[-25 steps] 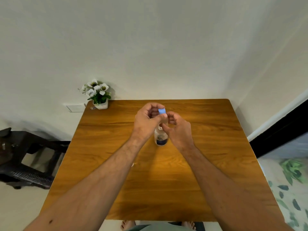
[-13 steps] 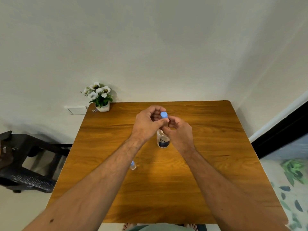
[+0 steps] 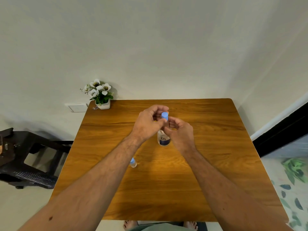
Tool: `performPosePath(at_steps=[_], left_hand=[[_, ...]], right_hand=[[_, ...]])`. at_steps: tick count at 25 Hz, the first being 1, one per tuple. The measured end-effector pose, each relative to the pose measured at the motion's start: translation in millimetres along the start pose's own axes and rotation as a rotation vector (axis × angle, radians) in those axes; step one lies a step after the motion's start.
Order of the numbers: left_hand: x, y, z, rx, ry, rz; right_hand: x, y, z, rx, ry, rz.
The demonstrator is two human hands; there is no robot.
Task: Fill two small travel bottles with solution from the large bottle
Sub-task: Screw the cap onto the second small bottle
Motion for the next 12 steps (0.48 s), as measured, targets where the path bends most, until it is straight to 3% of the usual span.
performPosePath(at_steps=[12], left_hand=[[-1,9,12,0.075,-0.021,0.019]], right_hand=[[-3,1,-3,0.048,-0.022,0.001]])
Point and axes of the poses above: each hand's wrist, its own x-axis towards the middle knuckle, its own z-axis out of the palm, y = z × x, the point moved 10 cm from there along x, towards the middle knuckle, and after that the axes turned 4 degrees about -x, right-handed, at the moved point
